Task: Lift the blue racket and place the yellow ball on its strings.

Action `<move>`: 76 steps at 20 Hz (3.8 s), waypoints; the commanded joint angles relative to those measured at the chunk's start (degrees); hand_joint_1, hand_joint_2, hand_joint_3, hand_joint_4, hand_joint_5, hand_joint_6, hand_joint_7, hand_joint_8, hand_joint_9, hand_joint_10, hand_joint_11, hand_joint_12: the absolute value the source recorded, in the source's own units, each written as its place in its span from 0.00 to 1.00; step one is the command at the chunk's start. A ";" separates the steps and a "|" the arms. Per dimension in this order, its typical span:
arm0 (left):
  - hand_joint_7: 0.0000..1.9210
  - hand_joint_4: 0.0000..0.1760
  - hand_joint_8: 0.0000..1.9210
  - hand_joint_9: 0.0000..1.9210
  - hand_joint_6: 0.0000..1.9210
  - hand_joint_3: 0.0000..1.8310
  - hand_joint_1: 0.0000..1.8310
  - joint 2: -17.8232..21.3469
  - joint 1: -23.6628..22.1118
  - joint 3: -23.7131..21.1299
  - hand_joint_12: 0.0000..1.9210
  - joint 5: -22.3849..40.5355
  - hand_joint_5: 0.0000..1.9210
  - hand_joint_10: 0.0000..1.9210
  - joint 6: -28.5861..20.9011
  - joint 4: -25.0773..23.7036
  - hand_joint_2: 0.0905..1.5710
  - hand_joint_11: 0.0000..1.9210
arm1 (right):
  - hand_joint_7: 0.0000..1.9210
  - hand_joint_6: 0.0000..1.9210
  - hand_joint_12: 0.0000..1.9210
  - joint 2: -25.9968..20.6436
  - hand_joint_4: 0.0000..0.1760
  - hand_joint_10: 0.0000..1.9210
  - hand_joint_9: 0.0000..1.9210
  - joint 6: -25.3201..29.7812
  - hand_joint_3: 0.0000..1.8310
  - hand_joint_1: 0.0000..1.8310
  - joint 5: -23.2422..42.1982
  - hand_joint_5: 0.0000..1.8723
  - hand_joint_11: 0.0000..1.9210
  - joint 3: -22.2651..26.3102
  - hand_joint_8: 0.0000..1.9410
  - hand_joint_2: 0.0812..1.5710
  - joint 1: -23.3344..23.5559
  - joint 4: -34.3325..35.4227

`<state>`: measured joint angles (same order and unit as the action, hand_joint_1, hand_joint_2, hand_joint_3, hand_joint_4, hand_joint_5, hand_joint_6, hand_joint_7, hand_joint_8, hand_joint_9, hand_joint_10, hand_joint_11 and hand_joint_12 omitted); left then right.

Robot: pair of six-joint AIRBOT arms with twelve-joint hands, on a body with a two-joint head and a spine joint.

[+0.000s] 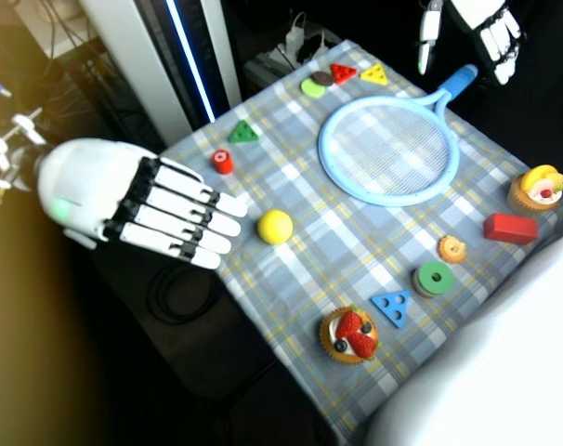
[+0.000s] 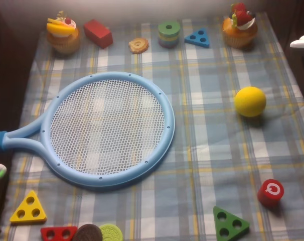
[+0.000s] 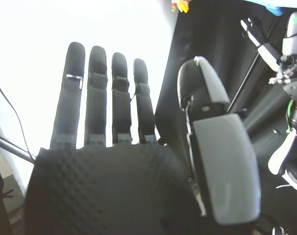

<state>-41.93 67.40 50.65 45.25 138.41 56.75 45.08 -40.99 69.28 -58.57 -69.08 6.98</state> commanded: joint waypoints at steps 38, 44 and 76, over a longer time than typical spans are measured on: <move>0.64 1.00 1.00 0.76 1.00 0.00 0.93 -0.91 -4.13 1.72 1.00 -1.02 0.50 1.00 -4.55 -2.27 0.72 0.81 | 0.32 0.00 0.12 1.36 0.00 0.00 0.34 1.48 0.00 0.29 5.20 0.27 0.30 -1.25 0.00 0.83 1.59 -0.39; 0.60 1.00 1.00 0.76 1.00 0.00 0.96 4.31 -1.92 -4.80 1.00 7.85 0.43 1.00 -14.44 -10.58 0.74 0.83 | 0.32 0.00 0.11 1.61 0.00 0.00 0.34 1.55 0.00 0.30 5.19 0.28 0.30 -1.78 0.00 0.82 1.88 -0.50; 0.66 1.00 1.00 0.79 1.00 0.00 0.98 6.82 1.63 -12.63 1.00 24.36 0.48 1.00 -24.82 -18.58 0.74 0.81 | 0.50 0.00 0.72 14.54 0.00 0.12 0.51 12.45 0.00 0.55 -30.30 0.40 0.28 -15.99 0.01 0.56 26.73 -33.49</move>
<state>-34.89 69.28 37.91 62.74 114.13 39.22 59.66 -28.64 34.00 -74.28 -43.29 -28.16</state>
